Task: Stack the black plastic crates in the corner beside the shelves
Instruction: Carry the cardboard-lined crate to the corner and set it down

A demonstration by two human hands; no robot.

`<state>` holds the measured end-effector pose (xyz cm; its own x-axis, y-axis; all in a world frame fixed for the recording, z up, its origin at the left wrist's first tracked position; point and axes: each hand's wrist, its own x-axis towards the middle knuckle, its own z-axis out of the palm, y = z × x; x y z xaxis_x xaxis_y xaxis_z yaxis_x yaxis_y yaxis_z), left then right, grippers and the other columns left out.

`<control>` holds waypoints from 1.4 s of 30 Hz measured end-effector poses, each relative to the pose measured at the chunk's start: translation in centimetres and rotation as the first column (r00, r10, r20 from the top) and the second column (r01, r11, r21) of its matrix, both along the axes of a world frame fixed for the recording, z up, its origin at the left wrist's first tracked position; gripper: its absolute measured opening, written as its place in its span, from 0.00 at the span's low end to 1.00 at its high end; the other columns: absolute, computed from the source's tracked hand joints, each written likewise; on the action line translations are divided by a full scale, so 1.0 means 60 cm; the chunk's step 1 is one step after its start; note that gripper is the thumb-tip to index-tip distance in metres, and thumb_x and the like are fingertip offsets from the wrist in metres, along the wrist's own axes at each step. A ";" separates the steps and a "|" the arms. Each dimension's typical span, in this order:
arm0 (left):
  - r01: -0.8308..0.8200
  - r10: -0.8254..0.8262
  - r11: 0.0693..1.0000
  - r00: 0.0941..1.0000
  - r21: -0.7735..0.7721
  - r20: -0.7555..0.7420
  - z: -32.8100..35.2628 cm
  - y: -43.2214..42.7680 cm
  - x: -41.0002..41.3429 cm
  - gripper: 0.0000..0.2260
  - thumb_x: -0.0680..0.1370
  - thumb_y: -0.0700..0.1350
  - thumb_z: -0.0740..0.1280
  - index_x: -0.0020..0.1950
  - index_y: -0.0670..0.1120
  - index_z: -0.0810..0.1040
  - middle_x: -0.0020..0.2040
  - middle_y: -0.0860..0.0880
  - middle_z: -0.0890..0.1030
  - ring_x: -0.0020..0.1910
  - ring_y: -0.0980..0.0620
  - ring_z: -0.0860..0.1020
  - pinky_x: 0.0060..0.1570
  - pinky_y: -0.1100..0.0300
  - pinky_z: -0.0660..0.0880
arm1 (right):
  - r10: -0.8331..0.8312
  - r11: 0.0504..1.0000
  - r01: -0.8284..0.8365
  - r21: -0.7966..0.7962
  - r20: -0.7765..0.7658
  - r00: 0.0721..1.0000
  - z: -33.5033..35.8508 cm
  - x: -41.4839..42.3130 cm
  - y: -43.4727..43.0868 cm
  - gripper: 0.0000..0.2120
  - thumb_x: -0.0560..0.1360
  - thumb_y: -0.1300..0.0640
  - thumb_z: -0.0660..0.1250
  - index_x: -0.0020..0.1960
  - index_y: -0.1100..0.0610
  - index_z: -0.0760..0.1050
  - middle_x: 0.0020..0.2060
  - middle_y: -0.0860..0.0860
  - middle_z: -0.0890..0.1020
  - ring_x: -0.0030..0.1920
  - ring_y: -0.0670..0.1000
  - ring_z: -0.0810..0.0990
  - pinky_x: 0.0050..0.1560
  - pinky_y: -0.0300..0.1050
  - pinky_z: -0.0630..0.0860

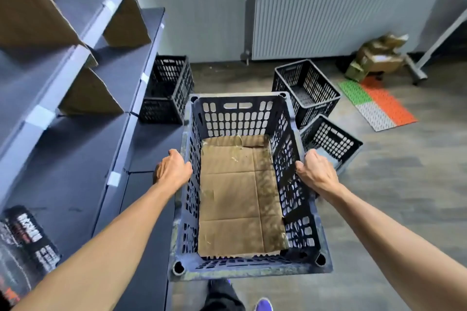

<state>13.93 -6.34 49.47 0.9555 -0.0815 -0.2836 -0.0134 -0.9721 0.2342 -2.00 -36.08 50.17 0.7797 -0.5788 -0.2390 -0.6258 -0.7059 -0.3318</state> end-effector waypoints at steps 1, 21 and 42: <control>0.006 -0.006 1.000 1.000 -0.014 0.003 0.008 0.002 0.013 0.16 0.79 0.47 0.63 0.61 0.37 0.67 0.54 0.38 0.79 0.51 0.37 0.78 0.44 0.51 0.73 | -0.001 1.000 0.001 -0.013 0.000 1.000 0.010 0.012 0.003 0.09 0.78 0.55 0.56 0.46 0.62 0.66 0.41 0.58 0.75 0.36 0.56 0.73 0.36 0.48 0.65; 0.024 -0.018 0.998 0.995 -0.064 0.094 0.096 -0.021 0.212 0.12 0.77 0.49 0.65 0.52 0.40 0.71 0.50 0.40 0.79 0.51 0.38 0.78 0.43 0.53 0.71 | -0.031 0.994 0.037 -0.103 0.057 0.998 0.078 0.197 -0.026 0.10 0.77 0.54 0.57 0.44 0.61 0.66 0.39 0.57 0.76 0.32 0.50 0.68 0.29 0.45 0.60; -0.113 0.119 0.992 0.982 -0.047 0.145 0.111 -0.226 0.402 0.12 0.77 0.48 0.66 0.52 0.39 0.74 0.50 0.39 0.81 0.50 0.38 0.78 0.41 0.54 0.70 | 0.122 0.990 -0.114 -0.088 0.087 0.989 0.103 0.444 -0.257 0.12 0.77 0.53 0.58 0.42 0.61 0.64 0.39 0.57 0.73 0.39 0.58 0.72 0.38 0.48 0.67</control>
